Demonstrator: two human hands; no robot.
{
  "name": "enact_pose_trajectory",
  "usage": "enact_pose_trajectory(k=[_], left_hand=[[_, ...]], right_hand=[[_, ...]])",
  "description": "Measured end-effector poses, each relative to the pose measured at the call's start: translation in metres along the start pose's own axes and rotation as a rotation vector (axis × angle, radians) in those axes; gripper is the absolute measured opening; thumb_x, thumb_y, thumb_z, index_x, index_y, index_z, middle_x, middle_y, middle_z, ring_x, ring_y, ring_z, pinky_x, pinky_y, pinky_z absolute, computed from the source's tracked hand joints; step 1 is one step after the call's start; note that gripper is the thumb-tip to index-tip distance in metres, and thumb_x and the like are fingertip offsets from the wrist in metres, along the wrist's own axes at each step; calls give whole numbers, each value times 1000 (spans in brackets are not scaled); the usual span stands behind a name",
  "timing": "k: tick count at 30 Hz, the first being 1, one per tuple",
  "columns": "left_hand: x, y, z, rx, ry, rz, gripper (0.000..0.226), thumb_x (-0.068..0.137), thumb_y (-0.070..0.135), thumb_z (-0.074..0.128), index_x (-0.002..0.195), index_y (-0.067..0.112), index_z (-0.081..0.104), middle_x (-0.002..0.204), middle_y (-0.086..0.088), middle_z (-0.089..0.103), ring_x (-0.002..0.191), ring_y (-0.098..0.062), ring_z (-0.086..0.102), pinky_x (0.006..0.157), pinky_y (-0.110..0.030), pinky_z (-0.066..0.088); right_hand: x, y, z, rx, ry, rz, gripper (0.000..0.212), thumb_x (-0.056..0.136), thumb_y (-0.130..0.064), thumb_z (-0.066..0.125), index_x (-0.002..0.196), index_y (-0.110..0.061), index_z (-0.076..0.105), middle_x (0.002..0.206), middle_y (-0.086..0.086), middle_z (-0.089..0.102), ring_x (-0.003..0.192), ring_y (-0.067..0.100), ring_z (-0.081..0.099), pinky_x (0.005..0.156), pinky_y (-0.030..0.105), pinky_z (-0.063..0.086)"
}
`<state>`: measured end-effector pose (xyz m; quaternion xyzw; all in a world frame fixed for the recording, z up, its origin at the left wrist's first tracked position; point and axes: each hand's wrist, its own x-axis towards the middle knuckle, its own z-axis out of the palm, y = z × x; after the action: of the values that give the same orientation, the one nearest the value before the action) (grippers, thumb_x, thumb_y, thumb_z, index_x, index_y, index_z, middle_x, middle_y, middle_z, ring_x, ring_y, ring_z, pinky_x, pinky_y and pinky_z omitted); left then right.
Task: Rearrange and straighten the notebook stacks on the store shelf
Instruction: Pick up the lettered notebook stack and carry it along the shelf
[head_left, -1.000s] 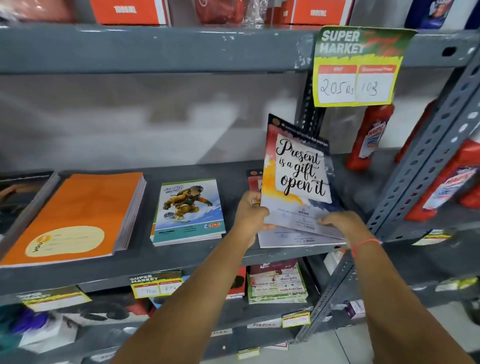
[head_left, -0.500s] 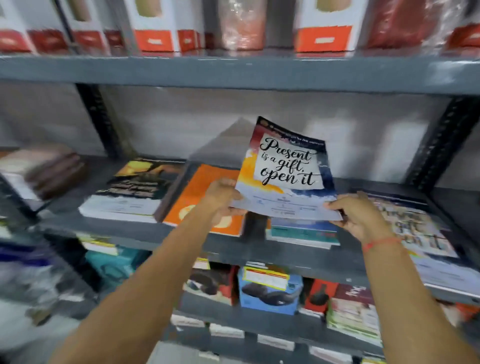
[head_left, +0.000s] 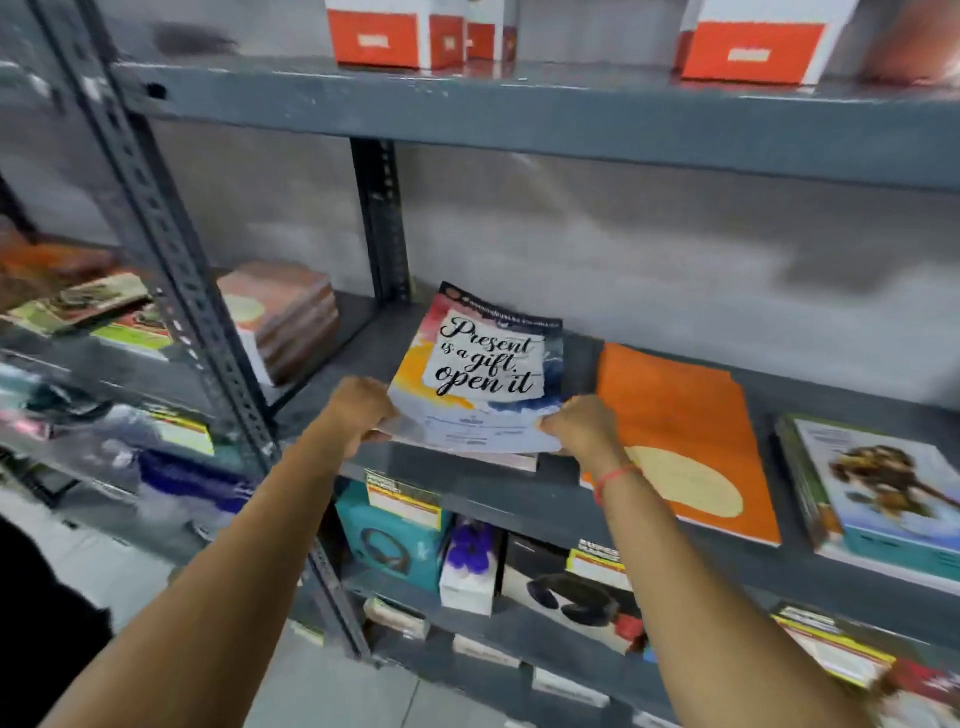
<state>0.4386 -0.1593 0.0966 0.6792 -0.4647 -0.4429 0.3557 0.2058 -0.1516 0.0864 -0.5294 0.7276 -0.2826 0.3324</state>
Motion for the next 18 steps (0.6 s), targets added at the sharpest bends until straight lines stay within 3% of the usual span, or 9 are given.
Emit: enact_pose_trajectory(k=[2, 4, 7, 9, 11, 14, 18], left_hand=[[16, -5, -6, 104, 26, -6, 16, 85, -7, 49, 94, 2, 58, 97, -15, 55, 67, -20, 56, 65, -33, 55], [34, -12, -8, 195, 72, -23, 29, 87, -3, 48, 114, -6, 56, 103, -20, 59, 67, -21, 57, 58, -30, 53], [51, -17, -10, 413, 139, 11, 29, 87, 4, 48, 112, -6, 59, 115, -26, 63, 91, -35, 62, 72, -40, 56], [57, -18, -12, 593, 166, 41, 28, 85, 9, 50, 105, -5, 62, 112, -26, 64, 101, -40, 61, 85, -44, 52], [60, -13, -15, 760, 127, 49, 28, 84, 12, 51, 105, -4, 61, 112, -25, 63, 103, -40, 59, 87, -44, 49], [62, 0, -15, 1011, -12, 23, 35, 83, 14, 55, 112, -4, 57, 120, -28, 57, 109, -41, 54, 94, -48, 47], [40, 22, 8, 1153, 160, 63, 39, 85, 14, 49, 122, 2, 50, 129, -23, 49, 121, -39, 42, 96, -46, 41]], right_hand=[[5, -6, 16, -48, 6, 24, 38, 79, -9, 63, 49, -8, 39, 53, 5, 43, 47, 15, 41, 40, 27, 25], [7, -9, 27, -90, 4, 32, 27, 80, -12, 63, 58, -7, 49, 71, 12, 58, 66, 27, 60, 43, 25, 31], [9, -10, 34, -167, -46, 23, 22, 80, -20, 65, 64, -8, 55, 92, 20, 68, 90, 32, 68, 54, 26, 46], [11, -11, 35, -288, -65, 8, 31, 80, -27, 66, 93, 1, 64, 106, 20, 70, 96, 34, 67, 69, 31, 49], [15, -16, 33, -482, -84, -45, 40, 82, -33, 64, 107, -1, 62, 113, 16, 67, 102, 33, 64, 70, 30, 44], [16, -27, 27, -709, -59, -119, 38, 86, -37, 57, 111, -9, 60, 117, 8, 65, 108, 29, 61, 70, 29, 40], [13, -18, -1, -645, 147, -204, 37, 91, -37, 46, 108, -8, 61, 113, 14, 67, 102, 33, 63, 66, 30, 39]])
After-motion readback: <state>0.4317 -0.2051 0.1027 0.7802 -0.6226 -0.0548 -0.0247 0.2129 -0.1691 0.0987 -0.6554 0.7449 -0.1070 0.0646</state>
